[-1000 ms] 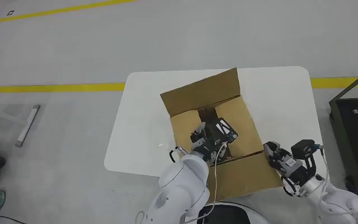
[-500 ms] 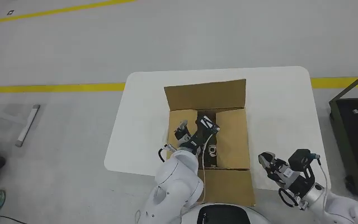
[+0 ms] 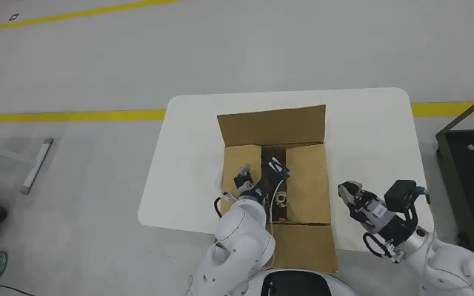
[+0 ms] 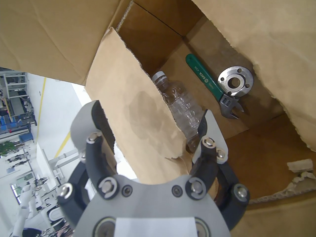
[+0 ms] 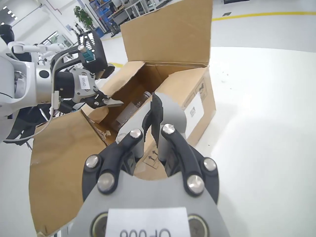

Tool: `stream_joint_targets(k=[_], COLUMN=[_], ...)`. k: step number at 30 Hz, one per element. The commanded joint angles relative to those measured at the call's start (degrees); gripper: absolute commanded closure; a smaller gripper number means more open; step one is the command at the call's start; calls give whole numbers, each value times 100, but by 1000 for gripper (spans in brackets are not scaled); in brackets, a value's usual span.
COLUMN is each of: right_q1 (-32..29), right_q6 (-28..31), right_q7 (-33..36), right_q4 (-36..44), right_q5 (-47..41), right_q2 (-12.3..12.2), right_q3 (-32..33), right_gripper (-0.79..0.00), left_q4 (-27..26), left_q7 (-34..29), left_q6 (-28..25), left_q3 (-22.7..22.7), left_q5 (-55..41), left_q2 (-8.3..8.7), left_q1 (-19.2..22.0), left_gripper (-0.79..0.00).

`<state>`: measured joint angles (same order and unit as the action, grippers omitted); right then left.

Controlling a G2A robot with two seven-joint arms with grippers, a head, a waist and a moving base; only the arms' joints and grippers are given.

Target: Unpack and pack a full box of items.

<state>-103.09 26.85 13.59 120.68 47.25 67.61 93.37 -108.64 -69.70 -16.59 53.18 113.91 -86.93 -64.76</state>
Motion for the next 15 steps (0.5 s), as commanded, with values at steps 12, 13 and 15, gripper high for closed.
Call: stream_joint_targets(k=[12, 13, 15], right_q1=[645, 665, 701], right_q6=[-182, -191, -193], right_q7=[708, 740, 791], right_q4=[-430, -436, -446], right_q5=[553, 564, 576], right_q2=[-21, -25, -32], right_q3=[-640, -640, -647], right_gripper=[0, 0, 0], left_q4=[-383, -470, -595], left_q7=[-105, -125, -185], left_q6=[-124, -137, -195], left_q3=[265, 316, 411], left_q5=[256, 266, 274], left_q2=[-20, -20, -20], left_q1=[-8, 2, 14], left_gripper=[-785, -785, -785])
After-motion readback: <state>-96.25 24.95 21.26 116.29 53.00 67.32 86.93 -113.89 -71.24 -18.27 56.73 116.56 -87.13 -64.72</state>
